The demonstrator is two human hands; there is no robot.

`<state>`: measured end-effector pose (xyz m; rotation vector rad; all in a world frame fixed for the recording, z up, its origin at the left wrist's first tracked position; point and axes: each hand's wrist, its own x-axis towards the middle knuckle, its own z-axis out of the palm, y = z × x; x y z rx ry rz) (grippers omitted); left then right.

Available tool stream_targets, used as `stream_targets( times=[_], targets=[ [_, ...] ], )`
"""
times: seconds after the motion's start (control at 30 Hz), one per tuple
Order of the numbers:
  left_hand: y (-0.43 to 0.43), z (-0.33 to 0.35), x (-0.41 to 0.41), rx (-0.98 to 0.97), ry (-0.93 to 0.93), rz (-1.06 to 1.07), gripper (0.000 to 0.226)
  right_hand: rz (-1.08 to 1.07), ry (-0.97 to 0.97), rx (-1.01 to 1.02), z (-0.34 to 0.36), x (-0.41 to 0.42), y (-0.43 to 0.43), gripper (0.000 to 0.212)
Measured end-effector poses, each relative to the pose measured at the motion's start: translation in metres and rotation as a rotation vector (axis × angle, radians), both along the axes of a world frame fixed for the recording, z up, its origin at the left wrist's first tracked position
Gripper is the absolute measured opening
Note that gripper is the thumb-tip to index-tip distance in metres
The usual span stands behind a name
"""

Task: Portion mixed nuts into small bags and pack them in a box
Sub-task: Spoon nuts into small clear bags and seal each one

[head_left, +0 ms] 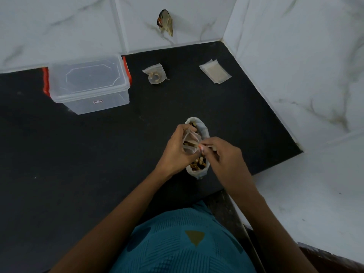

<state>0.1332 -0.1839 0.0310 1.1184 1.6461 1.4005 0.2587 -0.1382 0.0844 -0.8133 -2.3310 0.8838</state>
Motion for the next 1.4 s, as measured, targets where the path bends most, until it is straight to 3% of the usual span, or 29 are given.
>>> stream_targets(
  times=[0.1,0.4,0.8,1.03,1.2,1.4],
  targets=[
    [-0.001,-0.001,0.001,0.01,-0.028,0.0,0.045,0.026,-0.009,0.099,0.001,0.001,0.001,0.034],
    [-0.002,-0.005,-0.002,0.006,-0.088,0.034,0.046,-0.031,0.109,0.106,0.013,0.015,0.007,0.026],
    [-0.004,0.003,-0.001,0.052,-0.082,-0.002,0.046,0.01,0.045,0.223,0.002,0.006,0.004,0.027],
    [-0.003,-0.007,-0.006,0.007,-0.127,0.0,0.052,-0.106,0.18,0.035,0.01,0.013,0.008,0.02],
    [-0.005,-0.009,-0.011,-0.007,-0.133,0.052,0.057,-0.345,0.322,-0.172,0.002,0.021,0.014,0.012],
    [-0.008,-0.008,-0.014,0.02,-0.14,0.035,0.055,-0.321,0.111,-0.099,-0.066,0.031,0.019,0.019]
  ],
)
